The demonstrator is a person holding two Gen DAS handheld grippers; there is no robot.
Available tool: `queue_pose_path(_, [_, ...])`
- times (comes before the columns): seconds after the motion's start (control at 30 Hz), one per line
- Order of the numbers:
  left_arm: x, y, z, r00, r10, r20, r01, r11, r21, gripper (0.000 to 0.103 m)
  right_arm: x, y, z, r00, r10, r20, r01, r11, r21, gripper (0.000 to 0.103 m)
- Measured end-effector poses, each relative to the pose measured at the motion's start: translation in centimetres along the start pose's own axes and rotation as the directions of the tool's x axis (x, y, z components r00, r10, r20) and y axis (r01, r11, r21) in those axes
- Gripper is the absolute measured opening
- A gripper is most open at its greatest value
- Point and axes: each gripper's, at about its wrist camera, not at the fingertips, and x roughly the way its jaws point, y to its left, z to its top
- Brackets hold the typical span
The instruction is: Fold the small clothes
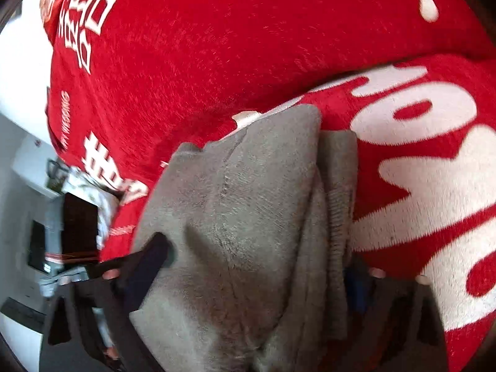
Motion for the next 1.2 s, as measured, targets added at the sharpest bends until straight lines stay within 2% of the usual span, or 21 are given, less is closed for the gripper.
queue_pose_path(0.03, [-0.6,0.3,-0.2,1.0,0.002,0.007,-0.002,1.0,0.007,0.072,0.1,0.0,0.0,1.0,-0.031,-0.003,0.031,1.0,-0.006,0.063])
queue_pose_path(0.1, [-1.1,0.2,-0.4,1.0,0.006,0.021,-0.007,1.0,0.022,0.065,-0.4,-0.7,-0.1,1.0,-0.02,0.006,0.02,1.0,0.008,0.047])
queue_pose_path(0.13, [-1.3,0.1,-0.5,1.0,0.007,0.027,-0.008,1.0,0.026,0.064,-0.7,-0.8,-0.2,1.0,-0.014,0.012,0.014,1.0,0.009,0.044])
queue_pose_path(0.27, [-2.0,-1.1,-0.9,0.997,0.066,0.044,-0.068,0.996,0.062,0.061,-0.9,1.2,-0.6,0.995,-0.099,0.029,0.1,0.994,-0.048,0.041])
queue_pose_path(0.33, [-3.0,-1.3,-1.1,0.997,0.059,0.057,-0.062,0.996,0.059,0.057,-1.4,2.1,-0.6,0.992,-0.12,0.039,0.122,0.991,-0.058,0.041])
queue_pose_path(0.43, [-4.2,-1.3,-1.6,0.997,0.046,0.065,-0.049,0.998,0.049,0.056,-2.1,3.4,-0.8,0.991,-0.126,0.053,0.13,0.989,-0.073,0.04])
queue_pose_path(0.67, [-5.3,-1.2,-3.0,0.995,0.069,0.068,-0.073,0.996,0.05,0.056,-2.8,5.9,-2.2,0.986,-0.157,0.053,0.161,0.981,-0.105,0.04])
queue_pose_path(1.2, [-8.2,-0.9,-6.0,0.993,0.082,0.089,-0.087,0.995,0.054,0.056,-4.1,8.5,-5.1,0.983,-0.173,0.061,0.179,0.975,-0.132,0.04])
